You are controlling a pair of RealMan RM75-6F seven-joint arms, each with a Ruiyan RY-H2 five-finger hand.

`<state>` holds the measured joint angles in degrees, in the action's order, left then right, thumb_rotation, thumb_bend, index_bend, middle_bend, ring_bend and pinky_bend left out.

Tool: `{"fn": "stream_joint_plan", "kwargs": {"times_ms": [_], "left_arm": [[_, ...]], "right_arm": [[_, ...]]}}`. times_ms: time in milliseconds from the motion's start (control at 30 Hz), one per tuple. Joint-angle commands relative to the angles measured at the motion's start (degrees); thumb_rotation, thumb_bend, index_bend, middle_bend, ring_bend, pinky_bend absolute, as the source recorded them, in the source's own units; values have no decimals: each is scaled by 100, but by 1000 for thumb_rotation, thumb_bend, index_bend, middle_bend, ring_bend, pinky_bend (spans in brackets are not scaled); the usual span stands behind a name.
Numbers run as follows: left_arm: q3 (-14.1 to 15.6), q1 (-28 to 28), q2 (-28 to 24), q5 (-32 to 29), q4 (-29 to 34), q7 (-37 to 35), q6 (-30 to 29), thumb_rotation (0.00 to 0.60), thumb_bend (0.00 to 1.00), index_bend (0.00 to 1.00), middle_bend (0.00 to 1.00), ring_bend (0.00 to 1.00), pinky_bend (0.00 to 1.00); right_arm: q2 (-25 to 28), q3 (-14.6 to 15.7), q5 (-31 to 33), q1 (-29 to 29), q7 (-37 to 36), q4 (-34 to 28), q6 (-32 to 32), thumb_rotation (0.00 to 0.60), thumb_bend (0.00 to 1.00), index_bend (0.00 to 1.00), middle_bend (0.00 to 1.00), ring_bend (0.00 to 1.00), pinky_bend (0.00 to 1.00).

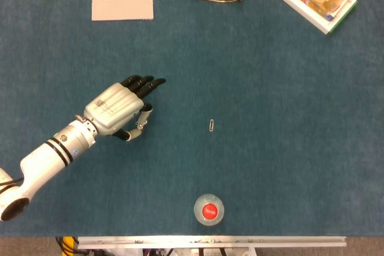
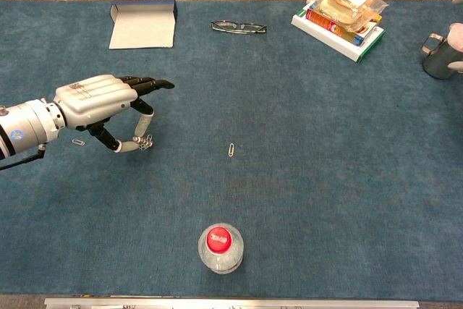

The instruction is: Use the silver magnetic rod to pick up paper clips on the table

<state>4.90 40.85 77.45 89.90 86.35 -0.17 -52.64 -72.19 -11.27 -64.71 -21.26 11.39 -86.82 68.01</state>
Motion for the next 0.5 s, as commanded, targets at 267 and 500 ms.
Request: {"fn": "stream_joint_plan", "kwargs": {"times_ms": [267, 500], "left_arm": [[-212, -153, -291, -303, -174, -128, -191, 600, 272, 582, 0, 0, 99], [-290, -361, -462, -725, -556, -41, -200, 600, 272, 579, 0, 0, 99]], "right_arm": [[29, -14, 7, 5, -11, -10, 3, 600, 0, 243, 85, 0, 61], [15, -7, 7, 2, -60, 27, -36, 600, 0, 243, 84, 0, 61]]}}
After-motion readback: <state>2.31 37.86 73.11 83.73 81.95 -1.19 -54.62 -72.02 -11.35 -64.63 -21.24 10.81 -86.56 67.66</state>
